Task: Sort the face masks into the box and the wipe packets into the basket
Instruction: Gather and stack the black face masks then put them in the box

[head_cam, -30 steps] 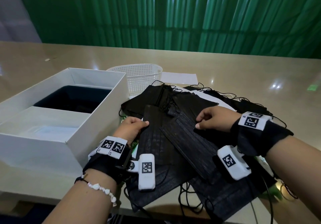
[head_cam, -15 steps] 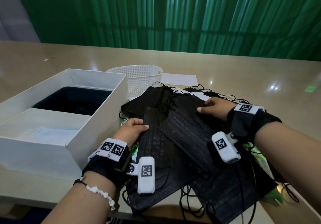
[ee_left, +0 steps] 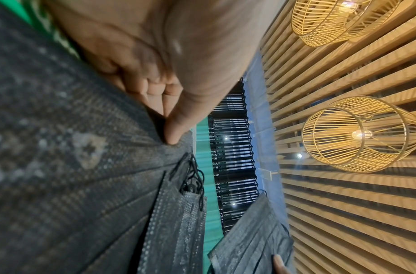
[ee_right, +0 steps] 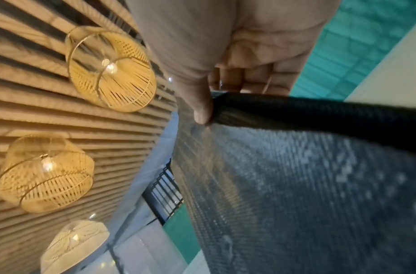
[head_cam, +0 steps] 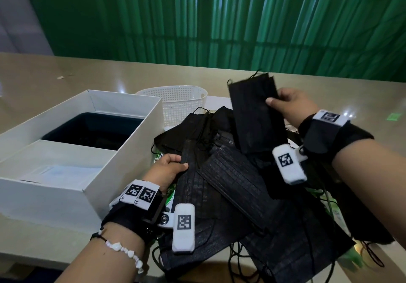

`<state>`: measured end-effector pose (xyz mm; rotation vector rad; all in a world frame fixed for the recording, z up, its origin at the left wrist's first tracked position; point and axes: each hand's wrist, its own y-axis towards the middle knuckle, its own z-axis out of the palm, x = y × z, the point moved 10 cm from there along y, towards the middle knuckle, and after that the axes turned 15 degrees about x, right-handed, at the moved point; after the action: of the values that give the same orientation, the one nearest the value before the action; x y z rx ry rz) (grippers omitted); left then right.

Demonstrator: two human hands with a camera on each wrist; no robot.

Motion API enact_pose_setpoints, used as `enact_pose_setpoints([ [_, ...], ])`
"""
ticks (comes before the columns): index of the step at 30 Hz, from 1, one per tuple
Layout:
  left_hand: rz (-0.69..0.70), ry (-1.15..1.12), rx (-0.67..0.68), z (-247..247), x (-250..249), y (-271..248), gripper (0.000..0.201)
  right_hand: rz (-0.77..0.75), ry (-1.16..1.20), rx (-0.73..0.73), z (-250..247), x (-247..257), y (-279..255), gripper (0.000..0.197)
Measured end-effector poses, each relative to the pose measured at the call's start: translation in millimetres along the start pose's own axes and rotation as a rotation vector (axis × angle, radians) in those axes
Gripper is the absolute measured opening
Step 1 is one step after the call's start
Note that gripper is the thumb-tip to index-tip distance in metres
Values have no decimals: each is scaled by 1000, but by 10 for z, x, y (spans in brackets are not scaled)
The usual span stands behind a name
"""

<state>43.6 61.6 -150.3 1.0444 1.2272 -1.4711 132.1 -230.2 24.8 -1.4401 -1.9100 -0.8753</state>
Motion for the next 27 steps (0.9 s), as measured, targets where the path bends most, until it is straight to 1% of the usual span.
enact_pose_setpoints([
  [2, -1, -3, 0, -3, 5, 1, 16, 40, 22, -27, -192, -18, 4, 19],
  [3, -1, -3, 1, -3, 5, 3, 15, 71, 24, -1, -233, -70, 10, 23],
  [5, 2, -4, 5, 5, 0, -1, 16, 180, -91, 50, -292, -223, -20, 29],
  [8, 3, -7, 4, 8, -4, -5, 16, 354, -275, 58, -405, -493, -128, 35],
  [11, 4, -19, -4, 2, 0, -4, 17, 532, -458, 181, -363, -769, -275, 38],
  [12, 4, -23, -5, 2, 2, -3, 17, 560, -531, 218, -344, -840, -316, 36],
  [14, 3, -25, -2, 7, 4, 0, 17, 598, -566, 263, -297, -983, -399, 35],
  [16, 4, -26, -3, 10, 3, 0, 17, 576, -553, 210, -295, -998, -411, 39],
  [17, 5, -28, -5, 8, 3, 0, 17, 542, -541, 180, -273, -959, -387, 38],
  [19, 4, -29, -8, 7, 6, 1, 17, 450, -514, 177, -139, -808, -328, 34],
  [21, 5, -28, -10, 8, -1, -1, 17, 359, -495, 246, 101, -609, -289, 32],
  [23, 6, -27, -9, 12, -9, -9, 17, 296, -520, 371, 405, -442, -288, 33],
  [25, 15, -32, -5, 21, -27, -23, 18, 291, -571, 491, 669, -387, -307, 42],
  [27, 33, -32, 4, 34, -56, -39, 20, 313, -613, 557, 848, -427, -299, 53],
])
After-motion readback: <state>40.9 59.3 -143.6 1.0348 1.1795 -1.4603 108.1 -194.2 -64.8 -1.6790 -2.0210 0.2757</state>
